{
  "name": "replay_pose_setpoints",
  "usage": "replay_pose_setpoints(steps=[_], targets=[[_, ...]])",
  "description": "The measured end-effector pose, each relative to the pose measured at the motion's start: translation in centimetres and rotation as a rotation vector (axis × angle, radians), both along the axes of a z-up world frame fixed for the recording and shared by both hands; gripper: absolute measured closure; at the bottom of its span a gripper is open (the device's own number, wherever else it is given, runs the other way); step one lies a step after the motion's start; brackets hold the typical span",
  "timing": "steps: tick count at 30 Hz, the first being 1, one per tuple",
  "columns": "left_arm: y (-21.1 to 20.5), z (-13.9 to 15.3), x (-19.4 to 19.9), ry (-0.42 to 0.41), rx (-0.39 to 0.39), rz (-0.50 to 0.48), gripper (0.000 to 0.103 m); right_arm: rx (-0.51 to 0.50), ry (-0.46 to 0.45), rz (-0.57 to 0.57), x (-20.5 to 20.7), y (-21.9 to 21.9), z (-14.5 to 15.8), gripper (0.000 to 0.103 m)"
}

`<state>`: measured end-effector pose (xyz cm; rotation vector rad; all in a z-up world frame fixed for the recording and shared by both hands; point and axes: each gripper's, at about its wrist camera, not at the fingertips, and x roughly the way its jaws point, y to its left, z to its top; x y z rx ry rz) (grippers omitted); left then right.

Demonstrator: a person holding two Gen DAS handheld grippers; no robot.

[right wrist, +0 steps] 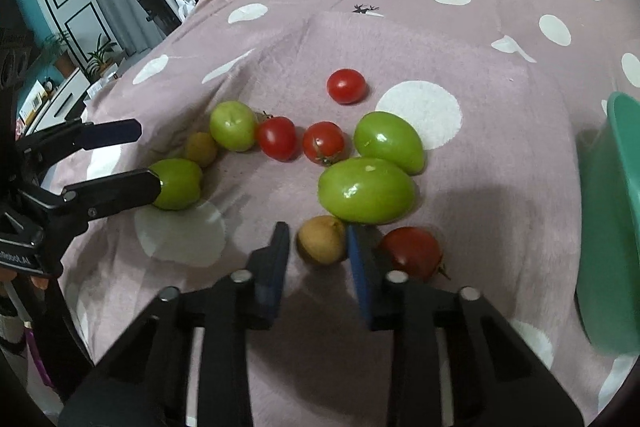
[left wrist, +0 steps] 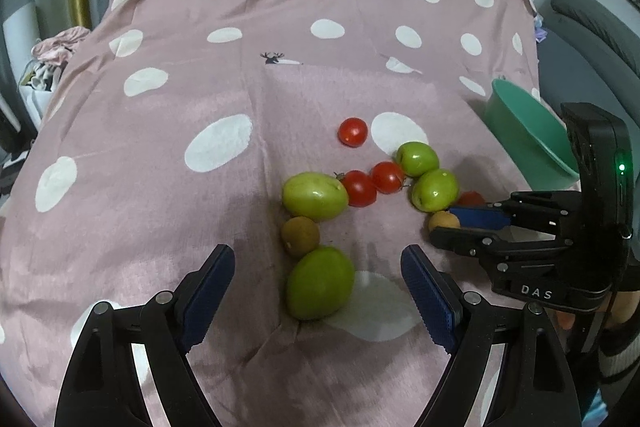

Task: Organize fruits
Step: 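Return both tools to the fruits and approach the small yellow fruits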

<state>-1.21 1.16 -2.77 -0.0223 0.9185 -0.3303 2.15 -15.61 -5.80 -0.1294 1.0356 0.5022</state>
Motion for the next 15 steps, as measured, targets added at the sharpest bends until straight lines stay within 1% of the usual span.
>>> replay_pose_setpoints(steps=[5,9,11,13,15], targets=[[-0.5,-0.2,0.8,0.021,0.018,-0.007,0.017,0.037,0.001,-0.003,0.0,-0.6,-0.1,0.076],[-1.0,-0.5,1.6,0.054,0.020,-0.024,0.029,0.100,0.000,-0.017,-0.7,-1.4,0.3,0.076],[-1.2,-0.5,2.2,0.072,0.048,-0.028,0.029,0.122,-0.006,-0.016,-1.0,-1.6,0.7,0.075],[-1.3,-0.4,2.7,0.081,0.073,-0.026,0.035,0.144,-0.013,-0.009,-1.7,-1.7,1.0,0.075],[-1.4,0.0,3.0,0.081,0.071,-0.027,0.041,0.166,-0.019,-0.002,-1.9,-1.8,1.3,0.075]])
